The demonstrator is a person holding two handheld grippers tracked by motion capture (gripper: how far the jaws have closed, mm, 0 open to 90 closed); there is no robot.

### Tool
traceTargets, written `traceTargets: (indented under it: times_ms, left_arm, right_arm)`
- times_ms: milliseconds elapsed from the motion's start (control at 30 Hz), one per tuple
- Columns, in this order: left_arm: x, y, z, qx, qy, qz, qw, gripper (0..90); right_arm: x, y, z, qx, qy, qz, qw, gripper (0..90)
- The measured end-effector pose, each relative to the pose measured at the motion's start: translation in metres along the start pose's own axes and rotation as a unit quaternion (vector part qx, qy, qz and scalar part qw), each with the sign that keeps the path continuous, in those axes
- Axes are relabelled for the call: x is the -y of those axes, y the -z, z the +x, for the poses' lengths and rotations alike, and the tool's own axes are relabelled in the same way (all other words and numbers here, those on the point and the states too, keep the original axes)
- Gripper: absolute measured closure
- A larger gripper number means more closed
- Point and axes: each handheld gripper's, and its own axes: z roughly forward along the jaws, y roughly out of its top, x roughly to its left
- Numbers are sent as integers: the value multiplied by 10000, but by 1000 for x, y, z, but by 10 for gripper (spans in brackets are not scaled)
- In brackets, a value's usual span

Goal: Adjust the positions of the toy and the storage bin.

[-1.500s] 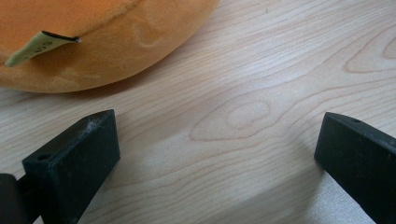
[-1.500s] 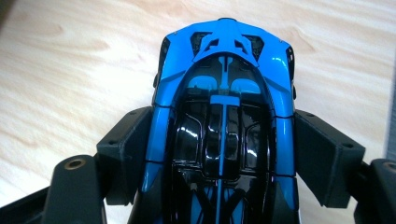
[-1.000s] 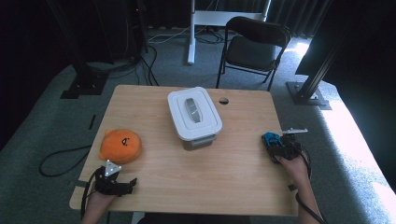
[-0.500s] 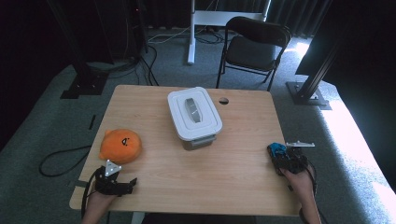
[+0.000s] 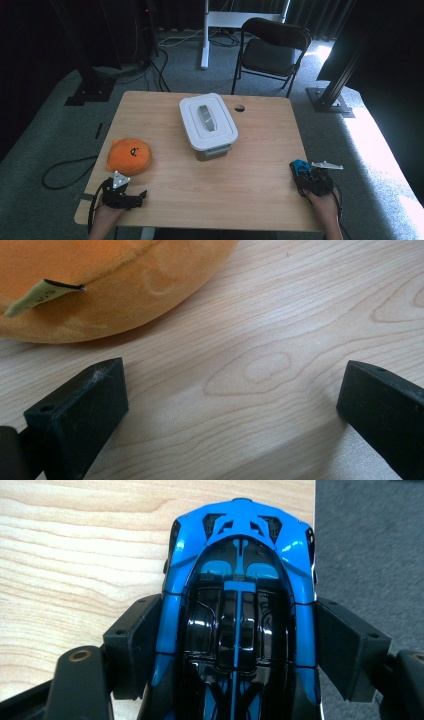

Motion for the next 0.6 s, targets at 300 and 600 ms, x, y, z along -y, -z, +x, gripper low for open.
traceTargets:
  times_ms: [300, 600]
  left_arm:
    - [0, 0, 0, -12, 8, 3, 10000, 4]
    - [0, 0, 0, -6, 6, 0, 10000, 4]
  right_arm:
    - [-3, -1, -4, -92, -151, 114, 9998, 200]
    - [-8, 9, -3, 49, -51, -43, 10000, 184]
